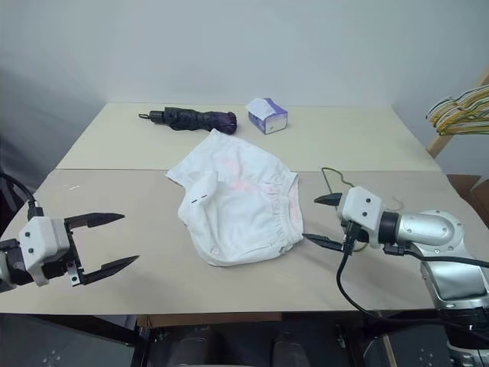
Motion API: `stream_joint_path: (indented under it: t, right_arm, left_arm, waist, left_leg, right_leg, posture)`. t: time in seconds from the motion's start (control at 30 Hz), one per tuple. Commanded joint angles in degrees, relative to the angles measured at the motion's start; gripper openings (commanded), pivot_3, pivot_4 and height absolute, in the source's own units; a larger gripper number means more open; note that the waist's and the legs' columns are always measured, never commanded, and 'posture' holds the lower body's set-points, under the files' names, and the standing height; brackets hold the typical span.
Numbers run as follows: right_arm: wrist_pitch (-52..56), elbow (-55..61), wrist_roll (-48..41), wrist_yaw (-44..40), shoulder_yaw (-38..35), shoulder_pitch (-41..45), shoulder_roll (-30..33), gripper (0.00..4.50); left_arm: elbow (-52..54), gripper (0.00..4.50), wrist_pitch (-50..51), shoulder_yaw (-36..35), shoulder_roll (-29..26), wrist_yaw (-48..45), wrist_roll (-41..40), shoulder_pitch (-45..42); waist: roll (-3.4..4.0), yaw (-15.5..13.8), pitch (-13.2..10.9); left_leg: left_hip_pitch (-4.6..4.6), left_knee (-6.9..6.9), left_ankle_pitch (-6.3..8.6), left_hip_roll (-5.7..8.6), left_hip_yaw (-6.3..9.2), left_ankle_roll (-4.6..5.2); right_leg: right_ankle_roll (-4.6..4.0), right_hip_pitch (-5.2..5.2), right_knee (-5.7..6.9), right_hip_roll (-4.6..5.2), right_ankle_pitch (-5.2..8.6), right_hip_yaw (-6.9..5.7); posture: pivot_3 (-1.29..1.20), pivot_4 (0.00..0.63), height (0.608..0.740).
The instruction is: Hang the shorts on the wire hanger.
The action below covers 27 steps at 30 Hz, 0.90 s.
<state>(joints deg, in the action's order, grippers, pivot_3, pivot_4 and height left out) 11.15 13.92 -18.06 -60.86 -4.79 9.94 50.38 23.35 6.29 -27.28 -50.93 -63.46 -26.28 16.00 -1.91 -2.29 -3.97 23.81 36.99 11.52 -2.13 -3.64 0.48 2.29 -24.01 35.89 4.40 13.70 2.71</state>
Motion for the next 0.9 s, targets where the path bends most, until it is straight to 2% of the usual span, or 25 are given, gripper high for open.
stream_joint_path:
  t: [0.03, 0.37, 0.6, 0.9]
  right_arm:
    - [-1.5, 0.2, 0.1, -0.2, -0.4, 1.1, -0.1, 4.47]
    - [-4.5, 1.5, 2.7, 0.0, 0.3, -0.4, 0.4, 4.47]
    - [-22.6, -2.8, 22.1, 3.8, 8.5, -2.1, 2.4, 4.47]
    - [-30.4, -10.5, 38.1, 14.8, 16.1, 2.7, -2.1, 4.47]
  left_arm:
    - [1.2, 4.50, -1.9, -1.7, 0.5, 0.6, 0.1, -0.6]
    - [2.1, 4.50, -0.8, -1.2, 0.3, 1.7, 0.4, -0.9]
    - [3.0, 4.50, -0.9, -0.3, 1.0, 3.1, 1.0, -1.5]
    - [3.2, 4.50, -1.0, 0.7, 1.6, 3.8, 1.8, -1.8]
  waist:
    - [0.00, 0.0, 0.0]
    - [0.00, -0.2, 0.0]
    - [0.00, -0.1, 0.0]
    - [-0.03, 0.2, -0.1]
  left_leg:
    - [0.00, 0.00, 0.00, 0.00, 0.00, 0.00]
    - [0.00, 0.00, 0.00, 0.00, 0.00, 0.00]
    - [0.00, 0.01, 0.00, 0.08, -0.01, 0.00]
    - [-0.02, 0.02, -0.07, 0.08, 0.00, 0.08]
  right_leg:
    - [0.00, 0.00, 0.00, 0.00, 0.00, 0.00]
    - [0.00, 0.01, 0.00, 0.00, 0.00, 0.00]
    - [0.06, 0.00, 0.00, -0.01, 0.04, -0.02]
    - [0.02, 0.01, 0.06, -0.04, 0.03, -0.01]
  posture:
    - [0.13, 0.064, 0.740]
    - [0.13, 0.069, 0.740]
    - [0.13, 0.068, 0.740]
    - [0.12, 0.072, 0.740]
